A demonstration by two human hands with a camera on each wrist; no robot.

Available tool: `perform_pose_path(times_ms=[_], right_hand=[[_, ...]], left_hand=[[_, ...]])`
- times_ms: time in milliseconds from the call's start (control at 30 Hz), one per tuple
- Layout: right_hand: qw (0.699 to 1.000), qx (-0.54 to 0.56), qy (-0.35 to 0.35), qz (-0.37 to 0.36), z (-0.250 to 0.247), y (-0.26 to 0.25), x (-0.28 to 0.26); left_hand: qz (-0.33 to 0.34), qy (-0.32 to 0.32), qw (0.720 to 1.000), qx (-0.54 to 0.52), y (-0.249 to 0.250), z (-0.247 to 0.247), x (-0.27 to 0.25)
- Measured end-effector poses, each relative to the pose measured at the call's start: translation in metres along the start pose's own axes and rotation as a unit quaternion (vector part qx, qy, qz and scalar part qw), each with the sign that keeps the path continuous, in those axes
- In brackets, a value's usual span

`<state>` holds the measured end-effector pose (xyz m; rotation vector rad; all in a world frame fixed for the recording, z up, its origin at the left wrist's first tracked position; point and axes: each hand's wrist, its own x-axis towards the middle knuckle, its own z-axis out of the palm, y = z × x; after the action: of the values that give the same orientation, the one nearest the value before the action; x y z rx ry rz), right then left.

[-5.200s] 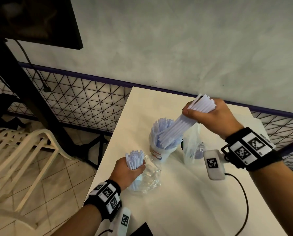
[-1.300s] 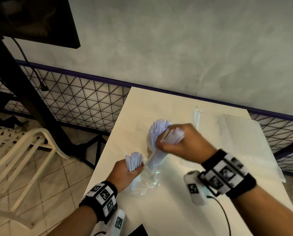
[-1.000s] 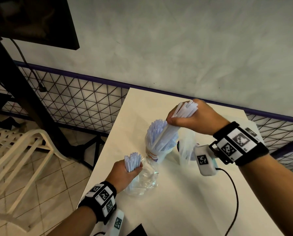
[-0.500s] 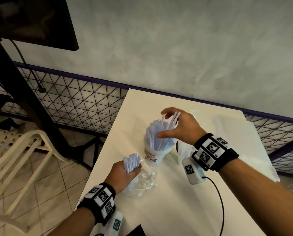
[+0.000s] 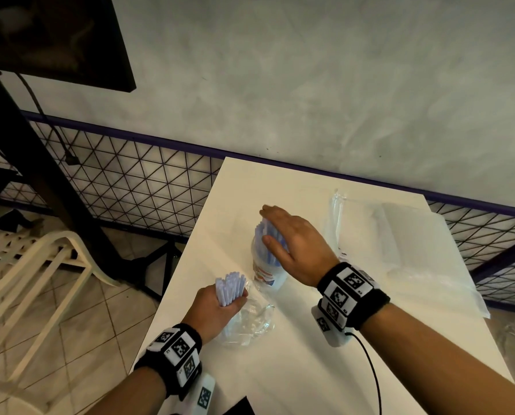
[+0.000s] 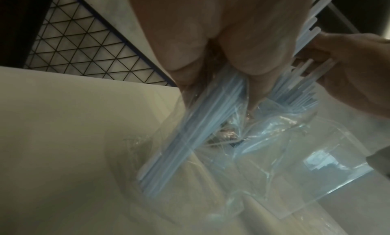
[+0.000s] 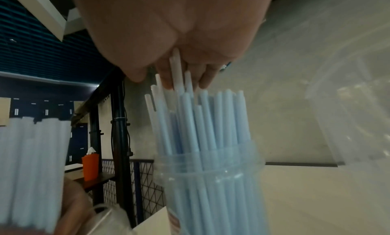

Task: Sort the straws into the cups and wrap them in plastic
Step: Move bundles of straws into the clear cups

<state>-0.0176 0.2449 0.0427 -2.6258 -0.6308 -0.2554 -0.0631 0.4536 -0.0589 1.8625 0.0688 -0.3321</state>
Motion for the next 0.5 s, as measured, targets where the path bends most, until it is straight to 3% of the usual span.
perform_pose_path(times_ms=[233, 300, 500], right_hand=[[0.999, -0.035, 0.001, -0.038, 0.005, -0.002, 0.009], [0.999, -0.016, 0.033, -0.020, 0.004, 0.000, 0.016], [0.999, -0.020, 0.039, 0.002, 0.007, 0.009, 0.022]], left_hand=[[-0.003, 0.001, 1.000, 0.002, -0.002, 0.000, 0.001], [0.001, 0.003, 1.000, 0.011, -0.001, 0.000, 0.002], [0.003, 0.003, 1.000, 0.019, -0.002, 0.001, 0.002]])
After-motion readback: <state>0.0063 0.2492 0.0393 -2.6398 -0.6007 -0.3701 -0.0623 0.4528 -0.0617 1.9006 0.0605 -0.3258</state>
